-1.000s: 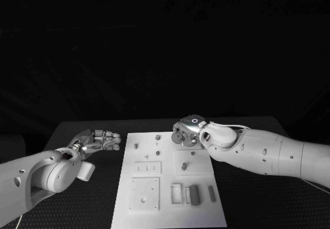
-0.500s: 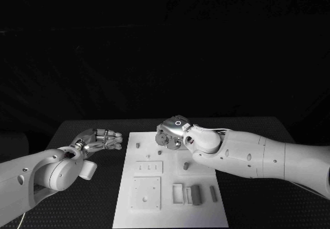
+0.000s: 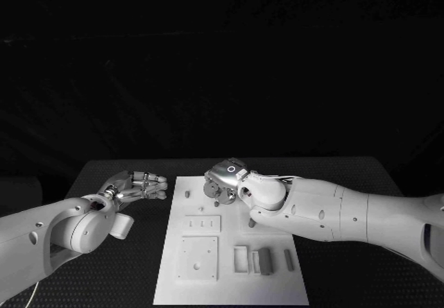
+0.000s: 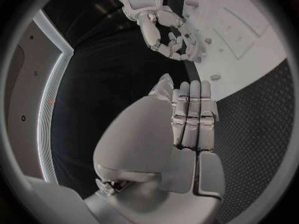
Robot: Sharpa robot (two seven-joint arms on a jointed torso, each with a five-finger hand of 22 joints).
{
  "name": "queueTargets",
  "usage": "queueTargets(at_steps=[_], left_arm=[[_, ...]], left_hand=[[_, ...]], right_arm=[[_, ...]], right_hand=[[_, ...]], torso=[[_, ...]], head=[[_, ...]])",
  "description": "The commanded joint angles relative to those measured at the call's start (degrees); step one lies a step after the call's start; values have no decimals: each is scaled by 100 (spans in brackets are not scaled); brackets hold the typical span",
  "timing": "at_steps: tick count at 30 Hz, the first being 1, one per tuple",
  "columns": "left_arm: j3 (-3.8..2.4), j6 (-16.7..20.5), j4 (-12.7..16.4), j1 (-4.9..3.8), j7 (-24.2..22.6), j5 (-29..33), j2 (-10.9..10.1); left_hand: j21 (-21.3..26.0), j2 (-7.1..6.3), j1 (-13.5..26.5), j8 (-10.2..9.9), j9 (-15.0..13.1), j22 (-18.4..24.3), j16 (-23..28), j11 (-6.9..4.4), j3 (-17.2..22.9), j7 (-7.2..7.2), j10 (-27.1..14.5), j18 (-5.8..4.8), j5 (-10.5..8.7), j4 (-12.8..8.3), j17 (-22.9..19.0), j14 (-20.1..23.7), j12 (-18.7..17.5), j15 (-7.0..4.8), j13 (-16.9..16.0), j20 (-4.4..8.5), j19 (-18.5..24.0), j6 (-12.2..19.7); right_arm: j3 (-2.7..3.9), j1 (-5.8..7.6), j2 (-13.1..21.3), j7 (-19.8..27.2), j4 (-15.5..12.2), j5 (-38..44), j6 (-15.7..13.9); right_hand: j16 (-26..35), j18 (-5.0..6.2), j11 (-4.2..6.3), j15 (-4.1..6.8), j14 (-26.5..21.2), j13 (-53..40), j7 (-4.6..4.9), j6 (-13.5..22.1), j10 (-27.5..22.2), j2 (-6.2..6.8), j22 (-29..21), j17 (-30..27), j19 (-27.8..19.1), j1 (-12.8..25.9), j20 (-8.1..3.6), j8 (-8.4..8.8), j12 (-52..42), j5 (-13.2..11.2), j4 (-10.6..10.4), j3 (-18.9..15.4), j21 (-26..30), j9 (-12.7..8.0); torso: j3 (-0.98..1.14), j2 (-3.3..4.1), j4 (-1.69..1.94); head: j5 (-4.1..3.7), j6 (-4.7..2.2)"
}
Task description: Assemble the parts on the task board
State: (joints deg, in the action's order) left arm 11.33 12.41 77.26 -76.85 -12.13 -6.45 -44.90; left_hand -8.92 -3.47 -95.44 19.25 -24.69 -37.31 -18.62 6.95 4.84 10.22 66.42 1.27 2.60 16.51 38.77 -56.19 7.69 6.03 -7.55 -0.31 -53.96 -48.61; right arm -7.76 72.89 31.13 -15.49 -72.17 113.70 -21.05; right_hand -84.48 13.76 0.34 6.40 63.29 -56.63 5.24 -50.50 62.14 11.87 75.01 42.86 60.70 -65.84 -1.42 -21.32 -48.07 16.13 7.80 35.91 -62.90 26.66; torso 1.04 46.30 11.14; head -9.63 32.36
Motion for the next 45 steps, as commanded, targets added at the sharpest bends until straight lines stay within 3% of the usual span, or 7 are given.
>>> queueTargets(at_steps=[1, 17, 45], left_arm=[[-4, -20, 4, -4, -49, -20, 12], [-4, -42, -7, -4, -39, -21, 24], [-4, -50, -16, -5, -29, -22, 40]], left_hand=[[20, -20, 18, -26, 8, 0, 39, 11, -30, 4, 40, 54, 26, 5, 6, -28, -23, -7, -2, 4, -35, -32], [23, -19, 19, -28, 8, -1, 44, 11, -32, 4, 41, 54, 26, 6, 11, -28, -28, -7, -2, 4, -36, -31], [30, -20, 20, -32, 8, -2, 55, 12, -36, 5, 44, 53, 26, 5, 20, -29, -38, -7, -3, 4, -37, -31]], right_arm=[[-3, -30, -71, -50, 102, 157, 3], [-24, -68, -293, -28, 375, 200, -9], [-95, -69, -478, 52, 692, 167, 218]], right_hand=[[27, 124, 20, -2, 27, 9, 34, -842, -29, 41, 74, 7, 22, -4, -28, -8, 40, 27, -35, 2, -17, 63], [36, 124, 18, -4, 27, 16, 36, -836, -31, 52, 72, 10, 20, -21, -32, -1, 46, 26, -36, 5, -11, 63], [74, 124, -3, -22, 1, 34, 58, -786, -70, 82, 66, 19, -9, -54, -30, 39, 71, 25, -29, -2, 21, 56]], torso=[[3, 0, 0], [7, 2, -9], [9, 1, -8]], head=[[17, 11], [50, 28], [56, 47]])
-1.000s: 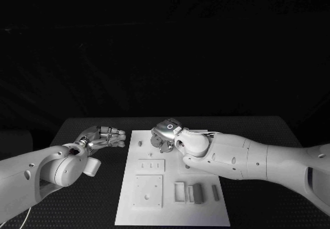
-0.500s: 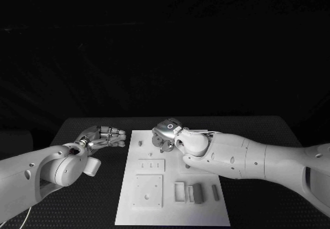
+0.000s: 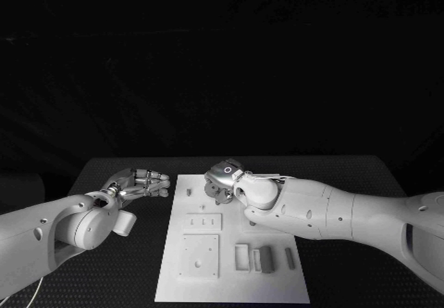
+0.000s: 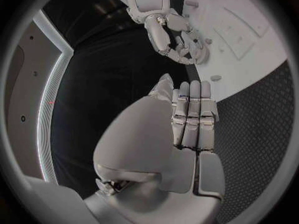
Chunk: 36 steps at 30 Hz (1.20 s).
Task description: Assemble the parts on the task board
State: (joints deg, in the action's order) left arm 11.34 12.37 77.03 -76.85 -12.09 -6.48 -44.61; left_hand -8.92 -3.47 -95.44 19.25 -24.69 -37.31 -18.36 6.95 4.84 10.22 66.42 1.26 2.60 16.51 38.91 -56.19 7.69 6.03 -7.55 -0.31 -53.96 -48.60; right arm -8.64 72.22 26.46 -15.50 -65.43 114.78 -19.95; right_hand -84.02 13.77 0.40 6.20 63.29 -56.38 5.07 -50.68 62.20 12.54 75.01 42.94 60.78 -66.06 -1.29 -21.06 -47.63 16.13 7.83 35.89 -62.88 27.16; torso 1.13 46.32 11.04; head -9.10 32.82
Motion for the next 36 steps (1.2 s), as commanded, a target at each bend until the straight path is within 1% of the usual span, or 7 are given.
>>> queueTargets(at_steps=[1, 11, 17, 31, 33, 35, 36], left_arm=[[-5, -45, 8, -5, -33, -19, 11], [-5, -49, 9, -5, -31, -19, 11], [-6, -50, 0, -5, -31, -19, 15], [-6, -51, -2, -5, -27, -19, 10], [-6, -49, -1, -5, -26, -19, 11], [-6, -47, -2, -5, -26, -19, 15], [-6, -51, -5, -5, -25, -19, 17]], left_hand=[[31, -20, 20, -32, 8, -2, 29, 12, -36, 5, 45, 54, 26, 5, 6, -29, -38, -6, -3, 4, -37, -31], [33, -21, 20, -34, 8, -3, 33, 12, -37, 6, 45, 54, 26, 5, 9, -29, -42, -6, -3, 4, -37, -30], [34, -20, 19, -34, 8, -3, 36, 12, -38, 6, 46, 54, 26, 5, 11, -29, -44, -6, -4, 4, -38, -30], [38, -19, 18, -36, 8, -4, 41, 12, -38, 6, 48, 53, 26, 5, 16, -30, -49, -6, -4, 4, -39, -29], [38, -19, 19, -37, 8, -4, 42, 13, -38, 6, 48, 53, 26, 5, 17, -30, -50, -6, -4, 4, -39, -29], [39, -20, 19, -37, 8, -4, 43, 13, -39, 7, 47, 53, 26, 6, 17, -30, -51, -6, -4, 3, -39, -28], [39, -20, 20, -38, 8, -4, 43, 13, -39, 7, 47, 53, 26, 6, 18, -30, -52, -5, -4, 3, -38, -28]], right_arm=[[-8, -2, -11, 55, 23, 57, 121], [-14, -1, -25, 68, 97, -3, 242], [-16, -1, -17, 88, 93, -25, 278], [-16, -1, 13, 102, 92, -118, 214], [-16, -1, 8, 132, 96, -206, 146], [-16, -1, 5, 142, 96, -239, 121], [-16, -1, 6, 144, 96, -248, 98]], right_hand=[[34, 123, -13, -7, -5, 11, 80, -759, -85, 18, 65, 12, -23, -36, -42, 21, 31, 25, -31, -1, 25, 6], [94, 123, -72, -61, -86, 25, 141, -622, -191, 44, 57, 37, -98, -62, -1, 123, 64, 26, -18, -15, 94, -23], [107, 123, -84, -73, -103, 28, 154, -594, -214, 43, 56, 42, -112, -71, 9, 144, 69, 26, -13, -17, 108, -29], [117, 123, -94, -83, -116, 29, 164, -578, -230, 48, 55, 48, -125, -70, 20, 159, 71, 25, -12, -23, 120, -32], [154, 123, -126, -109, -158, 46, 199, -483, -290, 69, 47, 50, -156, -70, 41, 219, 100, 27, -15, -24, 158, -54], [190, 123, -209, -182, -199, 127, 297, -153, -352, 119, 35, 52, -186, -85, 62, 412, 189, 28, -12, -14, 201, -145], [192, 123, -230, -202, -201, 148, 318, -96, -347, 126, 35, 57, -186, -94, 69, 444, 200, 26, -14, -13, 207, -162]], torso=[[-1, -1, 2], [0, 1, -2], [3, 0, -2], [2, 1, -2], [4, 1, -2], [2, 1, -4], [2, 1, -4]], head=[[2, 1], [4, 2], [4, 6], [-3, 9], [-4, 9], [-3, 9], [-3, 9]])
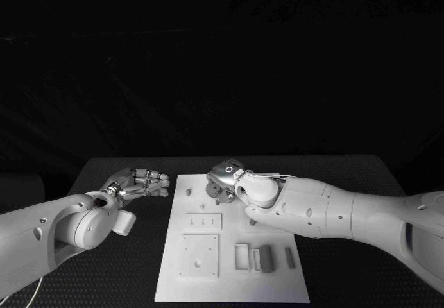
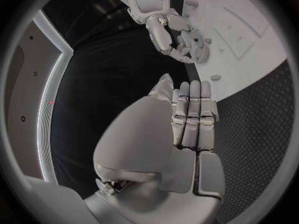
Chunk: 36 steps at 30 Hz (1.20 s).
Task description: Assemble the parts on the task board
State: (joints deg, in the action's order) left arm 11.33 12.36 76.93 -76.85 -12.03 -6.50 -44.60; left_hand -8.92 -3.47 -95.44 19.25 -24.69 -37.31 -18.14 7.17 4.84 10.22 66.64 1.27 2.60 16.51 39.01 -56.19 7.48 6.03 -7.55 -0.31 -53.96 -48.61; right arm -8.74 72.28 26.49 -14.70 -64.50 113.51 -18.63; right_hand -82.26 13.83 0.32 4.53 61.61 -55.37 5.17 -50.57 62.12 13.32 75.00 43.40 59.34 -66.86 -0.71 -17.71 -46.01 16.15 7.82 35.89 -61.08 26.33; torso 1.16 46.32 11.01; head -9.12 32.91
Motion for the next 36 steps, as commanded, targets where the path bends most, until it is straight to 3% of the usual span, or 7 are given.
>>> queueTargets(at_steps=[1, 11, 24, 28, 34, 35, 36], left_arm=[[-5, -52, 3, -5, -29, -18, 17], [-5, -45, -4, -5, -29, -18, 16], [-5, -42, 2, -5, -31, -18, 8], [-5, -39, 6, -5, -28, -18, 3], [-5, -37, 10, -6, -25, -18, 5], [-5, -33, 9, -6, -25, -18, 6], [-5, -32, 9, -6, -24, -18, 5]], left_hand=[[40, -21, 21, -38, 9, -3, 22, -8, -40, 7, 25, 52, 26, 6, 8, -29, -31, -5, -4, 3, -38, -27], [45, -22, 25, -44, 10, -3, 30, -4, -43, 11, 19, 51, 26, 7, 11, -25, -40, -3, -3, 1, -35, -20], [49, -23, 21, -48, 11, -3, 37, -2, -42, 13, 16, 51, 26, 4, 15, -23, -47, -2, -2, 1, -34, -15], [50, -22, 22, -49, 11, -3, 38, -2, -42, 13, 17, 51, 26, 5, 15, -23, -48, -1, -3, 1, -34, -15], [51, -21, 22, -50, 12, -4, 40, -1, -42, 14, 17, 51, 26, 6, 17, -23, -50, -1, -3, 0, -34, -12], [51, -21, 23, -51, 12, -4, 40, -1, -42, 15, 17, 51, 26, 6, 17, -23, -50, -1, -3, 0, -35, -11], [51, -21, 23, -52, 12, -4, 40, -1, -42, 15, 16, 51, 26, 6, 18, -23, -51, -1, -3, 0, -35, -11]], right_arm=[[-6, -7, 4, 69, 5, -130, -40], [-6, -6, 38, 64, 5, -166, -164], [-2, -3, 199, 226, -181, -487, -538], [-1, 1, 220, 374, -177, -709, -323], [-2, 1, 199, 489, -144, -839, 160], [-2, 1, 198, 492, -135, -844, 246], [-2, 1, 197, 499, -122, -869, 304]], right_hand=[[21, 117, -231, -46, -37, 67, 315, -22, -338, 65, 35, 15, -42, -19, 18, 154, 49, 24, -16, -16, 34, -102], [57, 117, -260, -74, -66, 165, 345, 485, -366, 198, 34, 40, -49, -80, 55, 374, 74, 23, -77, -16, 84, -201], [47, 117, -259, -74, -33, 182, 346, 377, -328, 123, 49, 61, -16, -150, 51, 273, 24, 21, -71, -28, 75, -155], [42, 117, -249, -66, -13, 193, 339, 222, -319, -44, 65, 75, -9, -211, 40, 170, -5, 21, 5, -39, 66, -116], [59, 117, -198, -21, -141, 224, 260, 229, -463, -701, 99, 125, -165, -311, 93, 148, -13, 30, 640, -31, 95, -130], [59, 117, -188, -15, -164, 228, 248, 247, -487, -818, 99, 134, -186, -317, 111, 151, -17, 40, 776, 24, 98, -137], [77, 117, -178, -7, -193, 241, 226, 267, -524, -768, 81, 136, -203, -380, 159, 165, -17, 77, 714, 458, 131, -156]], torso=[[-1, 0, 0], [-2, 1, 1], [1, 1, -1], [1, 2, -1], [-1, 2, 2], [-1, 2, 2], [-2, 1, 2]], head=[[-1, 0], [-6, 12], [-12, 8], [-11, 10], [-16, 20], [-16, 20], [-18, 23]])
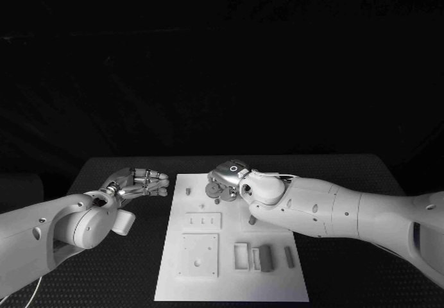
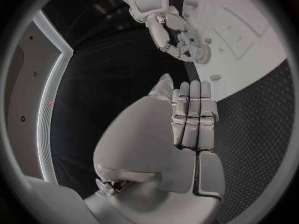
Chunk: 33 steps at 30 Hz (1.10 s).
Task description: Assemble the parts on the task board
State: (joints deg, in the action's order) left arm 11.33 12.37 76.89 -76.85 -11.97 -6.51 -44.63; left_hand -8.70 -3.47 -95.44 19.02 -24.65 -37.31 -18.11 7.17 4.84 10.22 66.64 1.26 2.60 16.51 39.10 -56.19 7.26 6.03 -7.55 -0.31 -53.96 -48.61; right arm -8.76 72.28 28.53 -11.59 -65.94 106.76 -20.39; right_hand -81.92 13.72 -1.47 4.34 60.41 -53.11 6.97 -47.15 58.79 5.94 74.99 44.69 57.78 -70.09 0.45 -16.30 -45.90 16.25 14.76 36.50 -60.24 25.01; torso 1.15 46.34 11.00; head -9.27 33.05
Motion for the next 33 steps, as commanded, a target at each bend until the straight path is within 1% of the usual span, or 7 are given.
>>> queueTargets(at_steps=[1, 10, 18, 22, 24, 28, 33], left_arm=[[-5, -32, 13, -6, -30, -17, 8], [-5, -24, 19, -6, -26, -17, 1], [-5, -17, 19, -6, -25, -17, 0], [-5, -17, 16, -6, -26, -17, 0], [-5, -18, 16, -6, -25, -17, -3], [-5, -13, 10, -6, -26, -17, -8], [-5, -17, 7, -6, -36, -17, -20]], left_hand=[[29, -21, 23, -29, 8, -4, 37, -1, -42, 15, 16, 51, 26, 6, 9, -23, -30, -1, -3, 0, -34, -10], [31, -24, 25, -35, 10, -4, 41, 0, -44, 19, 14, 51, 26, 7, 11, -24, -34, 0, -2, -1, -35, -1], [35, -27, 26, -43, 12, -5, 47, 3, -45, 25, 11, 51, 26, 6, 15, -23, -42, 1, -2, -1, -35, 11], [36, -27, 25, -44, 12, -5, 48, 3, -44, 26, 10, 51, 26, 6, 17, -23, -43, 1, -2, -1, -35, 13], [37, -27, 25, -45, 13, -5, 49, 4, -44, 27, 10, 51, 26, 6, 17, -23, -44, 1, -2, -1, -35, 14], [38, -28, 24, -46, 13, -5, 51, 4, -44, 27, 9, 51, 26, 5, 18, -23, -46, 1, -1, -1, -35, 15], [39, -26, 24, -46, 12, -6, 53, 5, -43, 28, 10, 51, 26, 6, 20, -23, -48, 2, -2, -2, -35, 15]], right_arm=[[0, 1, -8, 196, 36, -212, 509], [0, 1, -17, 151, 116, -221, 676], [0, 1, -6, 184, 106, -233, 315], [0, 1, 12, 196, 80, -259, 242], [0, 1, 32, 202, 64, -265, 95], [0, 1, 106, 320, 32, -451, -450], [20, 35, 260, 771, -40, -1135, -1170]], right_hand=[[34, 128, 3, 15, -79, 8, 35, -63, -211, 12, 94, 18, -35, -6, 61, 26, -53, 39, -18, 585, 30, -33], [13, 128, 10, 20, -108, -46, 21, -7, -297, -102, 106, 45, -51, 85, 60, 30, -146, 28, 40, 746, -2, -41], [-2, 128, -3, 12, -110, -75, 52, -8, -325, -100, 108, 58, -48, 128, 55, 18, -201, 25, 83, 775, -24, -39], [-6, 128, -11, 6, -106, -81, 64, -27, -328, -98, 106, 61, -40, 135, 51, 4, -220, 25, 92, 789, -33, -34], [-7, 128, -13, 4, -105, -82, 67, -31, -328, -96, 106, 61, -38, 137, 50, 1, -224, 25, 95, 792, -35, -33], [-7, 128, -16, 0, -101, -84, 70, -26, -322, -68, 104, 62, -27, 140, 44, 0, -240, 24, 106, 802, -44, -34], [-4, 128, -20, -2, -77, -70, 80, -5, -305, 9, 93, 58, 10, 164, 32, 4, -257, 22, 81, 818, -58, -38]], torso=[[-1, -1, 3], [-2, -2, 3], [-1, -1, 2], [0, -3, 2], [-1, -3, 2], [3, -2, -1], [-1, -1, -3]], head=[[-3, 8], [-7, 21], [-14, 14], [-17, 16], [-20, 13], [-22, -4], [-37, -36]])
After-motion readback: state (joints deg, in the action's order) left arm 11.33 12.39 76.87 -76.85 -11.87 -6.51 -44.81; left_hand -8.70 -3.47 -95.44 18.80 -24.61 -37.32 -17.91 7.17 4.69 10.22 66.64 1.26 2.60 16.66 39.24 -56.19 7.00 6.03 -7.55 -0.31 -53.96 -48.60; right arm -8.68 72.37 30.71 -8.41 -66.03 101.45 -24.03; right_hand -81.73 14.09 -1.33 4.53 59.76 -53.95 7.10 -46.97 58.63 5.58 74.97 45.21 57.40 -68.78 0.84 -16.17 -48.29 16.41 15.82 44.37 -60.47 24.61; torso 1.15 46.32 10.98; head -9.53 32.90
